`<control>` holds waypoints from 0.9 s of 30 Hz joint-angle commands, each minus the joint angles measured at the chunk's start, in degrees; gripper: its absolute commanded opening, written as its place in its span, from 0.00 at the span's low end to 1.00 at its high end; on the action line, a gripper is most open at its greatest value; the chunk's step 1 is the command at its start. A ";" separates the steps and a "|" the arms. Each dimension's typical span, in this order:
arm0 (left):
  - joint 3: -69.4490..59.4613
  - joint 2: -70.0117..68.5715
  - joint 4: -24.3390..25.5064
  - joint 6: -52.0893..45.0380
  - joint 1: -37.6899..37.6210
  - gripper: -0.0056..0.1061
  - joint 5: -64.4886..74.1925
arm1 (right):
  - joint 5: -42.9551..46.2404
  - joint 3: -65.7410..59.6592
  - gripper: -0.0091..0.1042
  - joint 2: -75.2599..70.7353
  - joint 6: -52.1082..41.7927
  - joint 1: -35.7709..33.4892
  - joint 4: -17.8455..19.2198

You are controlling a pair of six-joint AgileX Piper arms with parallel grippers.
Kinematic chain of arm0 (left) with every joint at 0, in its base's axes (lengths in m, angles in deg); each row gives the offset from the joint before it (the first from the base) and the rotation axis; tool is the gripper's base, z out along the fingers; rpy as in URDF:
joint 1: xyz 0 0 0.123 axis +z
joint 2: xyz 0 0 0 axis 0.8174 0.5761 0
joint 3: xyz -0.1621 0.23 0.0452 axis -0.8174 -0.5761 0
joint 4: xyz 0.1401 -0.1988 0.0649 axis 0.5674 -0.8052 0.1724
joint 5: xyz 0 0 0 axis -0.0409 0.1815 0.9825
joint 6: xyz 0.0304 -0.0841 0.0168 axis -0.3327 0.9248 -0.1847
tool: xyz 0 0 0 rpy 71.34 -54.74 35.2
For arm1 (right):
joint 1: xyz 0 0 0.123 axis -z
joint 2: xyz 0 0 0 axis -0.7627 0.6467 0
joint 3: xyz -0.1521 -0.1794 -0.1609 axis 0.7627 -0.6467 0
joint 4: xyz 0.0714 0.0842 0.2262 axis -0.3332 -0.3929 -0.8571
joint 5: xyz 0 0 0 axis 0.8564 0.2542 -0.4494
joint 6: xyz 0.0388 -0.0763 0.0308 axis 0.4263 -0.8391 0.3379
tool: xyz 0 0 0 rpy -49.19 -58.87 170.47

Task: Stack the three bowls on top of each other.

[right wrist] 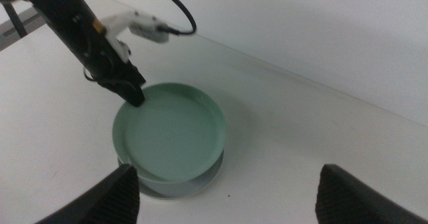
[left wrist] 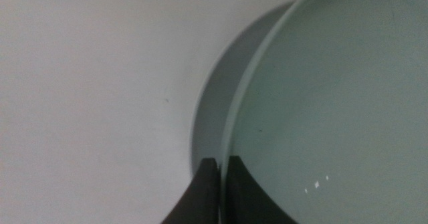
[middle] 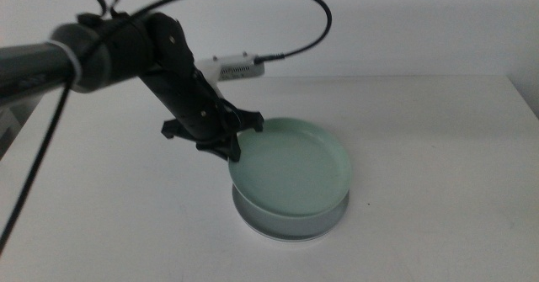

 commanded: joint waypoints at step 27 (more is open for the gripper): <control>1.63 -19.46 -1.96 -8.06 9.96 0.85 -2.17 | 3.61 1.31 0.72 -0.05 -0.32 0.30 0.03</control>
